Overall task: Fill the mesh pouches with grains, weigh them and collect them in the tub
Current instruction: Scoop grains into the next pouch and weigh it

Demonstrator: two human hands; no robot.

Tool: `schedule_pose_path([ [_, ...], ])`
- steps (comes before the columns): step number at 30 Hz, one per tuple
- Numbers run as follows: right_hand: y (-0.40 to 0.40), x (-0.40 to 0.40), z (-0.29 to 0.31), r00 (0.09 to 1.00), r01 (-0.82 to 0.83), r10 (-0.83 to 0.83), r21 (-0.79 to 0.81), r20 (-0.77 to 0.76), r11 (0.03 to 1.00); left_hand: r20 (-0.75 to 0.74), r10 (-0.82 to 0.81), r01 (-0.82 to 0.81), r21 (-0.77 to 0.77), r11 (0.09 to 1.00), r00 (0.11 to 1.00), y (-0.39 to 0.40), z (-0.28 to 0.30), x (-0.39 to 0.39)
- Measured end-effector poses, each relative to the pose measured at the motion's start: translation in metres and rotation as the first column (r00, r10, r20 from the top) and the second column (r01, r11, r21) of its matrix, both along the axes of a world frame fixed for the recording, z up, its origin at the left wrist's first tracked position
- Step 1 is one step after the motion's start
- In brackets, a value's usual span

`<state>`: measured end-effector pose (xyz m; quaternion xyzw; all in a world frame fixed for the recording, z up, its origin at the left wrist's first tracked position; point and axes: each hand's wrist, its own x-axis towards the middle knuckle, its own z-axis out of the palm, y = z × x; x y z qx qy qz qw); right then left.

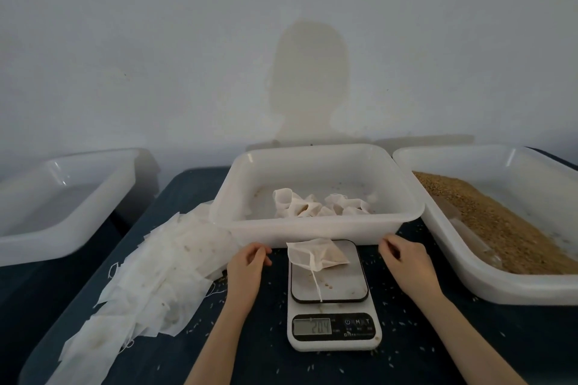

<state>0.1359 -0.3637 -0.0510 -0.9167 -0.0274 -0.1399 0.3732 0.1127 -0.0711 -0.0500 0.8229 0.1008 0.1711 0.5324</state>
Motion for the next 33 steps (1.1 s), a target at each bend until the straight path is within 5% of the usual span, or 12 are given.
schedule_pose_path([
  [16,0.003,-0.001,0.002,1.0,-0.017,0.018,0.044,-0.021,0.999,-0.02,-0.006,0.005,-0.004,1.0,1.0,-0.002,0.001,-0.002],
  [20,0.023,-0.01,0.024,0.985,-0.127,0.12,0.047,0.121,0.991,-0.03,-0.004,0.003,-0.019,1.0,1.0,-0.002,0.002,-0.003],
  [25,0.072,-0.022,0.057,0.921,-0.38,0.389,-0.254,-0.015,0.889,-0.042,-0.007,0.005,-0.035,0.999,0.999,-0.003,0.004,-0.004],
  [28,0.092,-0.024,0.062,0.902,-0.398,0.43,-0.44,-0.029,0.805,-0.039,-0.023,0.021,-0.061,0.998,0.999,-0.002,0.004,-0.005],
  [33,0.104,-0.013,0.061,0.91,-0.389,0.405,-0.522,-0.09,0.759,-0.03,-0.034,0.032,-0.05,0.998,0.999,-0.002,0.004,-0.005],
])
